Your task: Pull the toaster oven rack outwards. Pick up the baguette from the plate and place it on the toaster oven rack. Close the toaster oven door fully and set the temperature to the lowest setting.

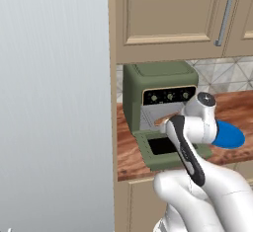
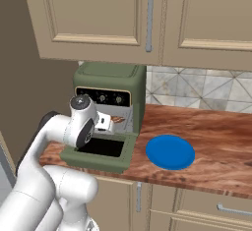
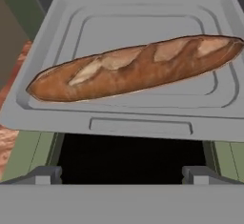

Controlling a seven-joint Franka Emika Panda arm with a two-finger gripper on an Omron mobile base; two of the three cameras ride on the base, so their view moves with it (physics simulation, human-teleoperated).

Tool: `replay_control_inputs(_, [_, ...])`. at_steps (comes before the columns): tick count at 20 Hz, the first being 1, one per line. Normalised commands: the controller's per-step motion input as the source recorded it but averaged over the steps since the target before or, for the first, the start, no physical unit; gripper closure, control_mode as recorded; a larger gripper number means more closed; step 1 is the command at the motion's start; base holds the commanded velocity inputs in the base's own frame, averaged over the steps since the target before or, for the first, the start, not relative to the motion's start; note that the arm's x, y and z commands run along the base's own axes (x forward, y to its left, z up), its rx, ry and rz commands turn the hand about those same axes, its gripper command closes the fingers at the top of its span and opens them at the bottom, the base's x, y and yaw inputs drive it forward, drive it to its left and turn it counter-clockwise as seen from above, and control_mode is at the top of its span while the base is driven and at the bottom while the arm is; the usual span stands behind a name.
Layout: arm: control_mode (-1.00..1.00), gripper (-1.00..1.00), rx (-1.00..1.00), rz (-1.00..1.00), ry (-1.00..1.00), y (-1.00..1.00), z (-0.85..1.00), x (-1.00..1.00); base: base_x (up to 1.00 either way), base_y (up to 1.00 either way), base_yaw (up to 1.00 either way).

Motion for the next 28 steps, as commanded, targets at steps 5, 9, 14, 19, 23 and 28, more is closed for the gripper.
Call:
replay_control_inputs(5, [-1.00, -1.00, 0.00, 0.02, 0.00, -0.01, -0.14, 0.19, 0.00, 0.00, 0.00])
replay_control_inputs(9, [-1.00, -1.00, 0.00, 0.02, 0.00, 0.00, -0.09, 0.20, 0.00, 0.00, 0.00])
replay_control_inputs(14, [-1.00, -1.00, 0.00, 0.01, 0.00, 0.00, -0.09, 0.23, 0.00, 0.00, 0.00])
replay_control_inputs(19, [-1.00, -1.00, 0.00, 0.00, 0.00, 0.00, -0.02, 0.28, 0.00, 0.00, 0.00])
replay_control_inputs(23, [-1.00, -1.00, 0.00, 0.00, 0.00, 0.00, 0.00, 0.23, 0.00, 0.00, 0.00])
replay_control_inputs(28, [-1.00, -1.00, 0.00, 0.00, 0.00, 0.00, 0.00, 0.20, 0.00, 0.00, 0.00])
